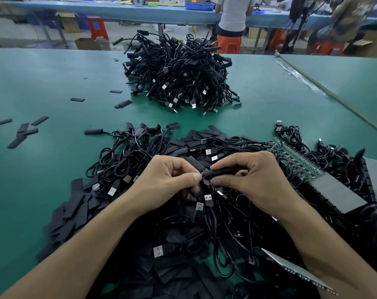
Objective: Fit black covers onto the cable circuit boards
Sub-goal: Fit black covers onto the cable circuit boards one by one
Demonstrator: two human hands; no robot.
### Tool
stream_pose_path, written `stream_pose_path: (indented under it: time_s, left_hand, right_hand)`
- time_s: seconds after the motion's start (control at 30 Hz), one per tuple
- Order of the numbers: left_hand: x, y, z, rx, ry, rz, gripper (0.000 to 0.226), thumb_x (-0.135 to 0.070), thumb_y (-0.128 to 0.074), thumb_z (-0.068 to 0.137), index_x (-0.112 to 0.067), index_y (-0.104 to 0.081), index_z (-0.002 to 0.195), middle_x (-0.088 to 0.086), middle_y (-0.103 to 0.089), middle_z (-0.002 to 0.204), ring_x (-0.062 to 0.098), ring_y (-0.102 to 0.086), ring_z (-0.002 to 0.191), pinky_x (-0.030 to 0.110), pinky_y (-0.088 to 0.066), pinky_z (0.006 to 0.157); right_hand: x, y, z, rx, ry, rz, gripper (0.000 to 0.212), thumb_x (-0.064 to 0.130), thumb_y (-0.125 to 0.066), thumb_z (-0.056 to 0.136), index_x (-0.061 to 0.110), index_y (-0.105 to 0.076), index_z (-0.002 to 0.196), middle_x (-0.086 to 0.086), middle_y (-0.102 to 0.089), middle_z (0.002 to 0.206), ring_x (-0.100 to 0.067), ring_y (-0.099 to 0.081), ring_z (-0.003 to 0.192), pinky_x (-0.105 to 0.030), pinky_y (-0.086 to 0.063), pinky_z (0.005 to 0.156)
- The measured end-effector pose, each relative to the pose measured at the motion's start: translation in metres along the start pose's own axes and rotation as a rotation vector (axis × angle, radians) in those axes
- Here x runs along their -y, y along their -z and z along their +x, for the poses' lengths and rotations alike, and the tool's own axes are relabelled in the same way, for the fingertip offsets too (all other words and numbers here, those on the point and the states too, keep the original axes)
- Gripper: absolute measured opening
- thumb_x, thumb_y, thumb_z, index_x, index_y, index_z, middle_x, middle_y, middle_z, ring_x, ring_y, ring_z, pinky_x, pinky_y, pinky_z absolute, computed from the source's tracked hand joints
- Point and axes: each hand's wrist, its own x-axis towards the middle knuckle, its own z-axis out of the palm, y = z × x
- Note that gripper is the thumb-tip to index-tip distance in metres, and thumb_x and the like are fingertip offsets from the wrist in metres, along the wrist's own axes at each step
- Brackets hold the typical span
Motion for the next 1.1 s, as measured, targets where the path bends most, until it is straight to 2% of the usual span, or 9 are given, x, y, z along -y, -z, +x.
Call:
stream_pose_path:
  time_s: [0.13, 0.3, 0.4, 0.53, 0.67, 0.8, 0.97, 1.03, 1.1]
  left_hand:
    - [-0.0019, 0.0007, 0.0000, 0.027, 0.012, 0.015, 0.010, -0.013, -0.075, 0.082, -0.018, -0.076, 0.073, 0.004, -0.072, 0.066, 0.010, -0.065, 0.060, 0.017, -0.050, 0.060]
    - [-0.0049, 0.0006, 0.0004, 0.036, 0.049, 0.039, 0.009, -0.014, -0.075, 0.083, -0.015, -0.074, 0.074, 0.004, -0.071, 0.065, 0.022, -0.061, 0.063, 0.034, -0.047, 0.065]
    - [-0.0043, -0.0007, -0.0004, 0.018, 0.059, 0.090, 0.014, -0.006, -0.070, 0.090, -0.011, -0.072, 0.077, 0.004, -0.070, 0.063, 0.025, -0.056, 0.062, 0.036, -0.043, 0.063]
    - [-0.0041, -0.0008, -0.0003, 0.025, 0.071, 0.113, 0.011, -0.006, -0.071, 0.089, -0.010, -0.073, 0.078, 0.005, -0.072, 0.065, 0.027, -0.056, 0.064, 0.042, -0.041, 0.068]
    - [-0.0017, -0.0016, 0.0002, 0.035, 0.063, 0.109, 0.014, -0.006, -0.070, 0.089, -0.013, -0.073, 0.077, 0.005, -0.072, 0.065, 0.026, -0.057, 0.063, 0.040, -0.041, 0.066]
    - [-0.0004, 0.0003, -0.0004, 0.046, 0.049, 0.057, 0.014, -0.003, -0.068, 0.090, -0.012, -0.073, 0.081, 0.005, -0.073, 0.069, 0.012, -0.065, 0.063, 0.020, -0.052, 0.060]
    - [0.0025, -0.0012, 0.0005, 0.035, 0.053, 0.009, 0.012, -0.001, -0.069, 0.089, -0.011, -0.073, 0.084, 0.007, -0.074, 0.072, 0.012, -0.067, 0.065, 0.019, -0.053, 0.060]
    - [0.0028, -0.0022, 0.0014, 0.010, 0.052, 0.016, 0.012, -0.002, -0.068, 0.090, -0.011, -0.073, 0.083, 0.006, -0.073, 0.071, 0.012, -0.065, 0.061, 0.019, -0.053, 0.059]
    - [0.0026, -0.0029, 0.0021, -0.016, 0.055, 0.029, 0.012, -0.004, -0.067, 0.091, -0.011, -0.073, 0.083, 0.005, -0.073, 0.070, 0.010, -0.065, 0.057, 0.017, -0.051, 0.057]
  right_hand:
    - [-0.0012, 0.0022, -0.0017, 0.049, 0.022, -0.045, 0.027, 0.008, -0.088, 0.068, 0.024, -0.080, 0.087, 0.010, -0.076, 0.078, 0.001, -0.061, 0.055, -0.007, -0.043, 0.057]
    - [-0.0016, 0.0026, -0.0010, 0.051, 0.129, -0.210, 0.025, 0.010, -0.089, 0.069, 0.020, -0.081, 0.090, 0.015, -0.074, 0.077, 0.003, -0.065, 0.068, -0.006, -0.042, 0.062]
    - [-0.0007, 0.0031, -0.0007, 0.050, 0.160, -0.289, 0.025, 0.013, -0.089, 0.069, 0.019, -0.081, 0.092, 0.016, -0.073, 0.077, 0.005, -0.064, 0.068, -0.005, -0.041, 0.062]
    - [-0.0004, 0.0033, 0.0002, 0.075, 0.170, -0.297, 0.024, 0.010, -0.088, 0.070, 0.020, -0.081, 0.091, 0.015, -0.072, 0.076, 0.004, -0.063, 0.067, -0.006, -0.041, 0.061]
    - [-0.0023, 0.0026, 0.0002, 0.085, 0.186, -0.276, 0.024, 0.009, -0.088, 0.070, 0.021, -0.081, 0.090, 0.017, -0.072, 0.074, 0.006, -0.063, 0.067, -0.004, -0.041, 0.061]
    - [-0.0044, 0.0002, -0.0006, 0.029, 0.136, -0.213, 0.025, 0.010, -0.088, 0.070, 0.021, -0.080, 0.092, 0.016, -0.074, 0.076, 0.008, -0.061, 0.060, -0.002, -0.040, 0.058]
    - [-0.0054, -0.0026, -0.0002, -0.007, 0.093, -0.206, 0.037, 0.013, -0.088, 0.071, 0.025, -0.077, 0.104, 0.016, -0.075, 0.085, 0.008, -0.062, 0.063, -0.004, -0.043, 0.062]
    - [-0.0051, -0.0030, 0.0003, -0.065, 0.065, -0.183, 0.048, 0.016, -0.088, 0.071, 0.034, -0.072, 0.113, 0.017, -0.074, 0.084, 0.002, -0.065, 0.067, -0.009, -0.047, 0.064]
    - [-0.0056, -0.0019, 0.0012, -0.172, 0.036, -0.115, 0.046, 0.016, -0.088, 0.072, 0.039, -0.069, 0.107, 0.016, -0.073, 0.082, -0.002, -0.068, 0.069, -0.013, -0.051, 0.066]
